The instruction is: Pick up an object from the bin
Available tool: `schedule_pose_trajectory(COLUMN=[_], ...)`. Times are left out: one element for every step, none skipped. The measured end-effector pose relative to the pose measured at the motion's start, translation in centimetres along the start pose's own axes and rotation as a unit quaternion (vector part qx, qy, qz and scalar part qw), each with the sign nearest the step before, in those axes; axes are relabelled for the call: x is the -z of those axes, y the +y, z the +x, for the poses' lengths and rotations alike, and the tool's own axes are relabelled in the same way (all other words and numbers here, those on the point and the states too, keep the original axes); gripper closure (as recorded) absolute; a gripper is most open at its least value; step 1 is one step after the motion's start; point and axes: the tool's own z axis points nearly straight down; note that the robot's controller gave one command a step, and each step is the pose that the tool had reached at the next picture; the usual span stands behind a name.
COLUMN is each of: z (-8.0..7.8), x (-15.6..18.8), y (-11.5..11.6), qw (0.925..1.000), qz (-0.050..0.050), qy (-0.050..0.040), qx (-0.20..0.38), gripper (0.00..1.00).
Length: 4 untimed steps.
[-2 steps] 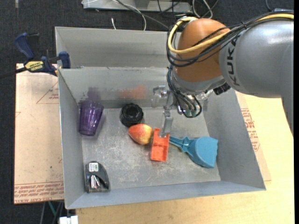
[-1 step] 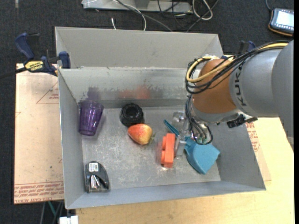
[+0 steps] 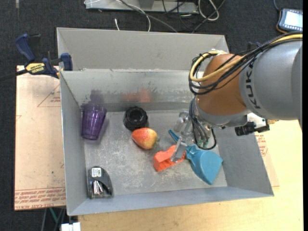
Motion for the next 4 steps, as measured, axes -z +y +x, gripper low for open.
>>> schedule_pose_trajectory(z=[-1.7,-1.5,0.5,0.5], x=[-4.2,-7.0,-7.2,-7.1], y=[-6.1,-13.8,-5.7,-5.7], qw=[0.9999,0.9989,0.9986,0.9986], qz=[0.005,-0.002,0.002,0.002], qy=[0.0079,0.0007,0.0047,0.0047], qx=[-0.003,0.047,-0.053,-0.053], gripper=[0.0,0.0,1.0,1.0])
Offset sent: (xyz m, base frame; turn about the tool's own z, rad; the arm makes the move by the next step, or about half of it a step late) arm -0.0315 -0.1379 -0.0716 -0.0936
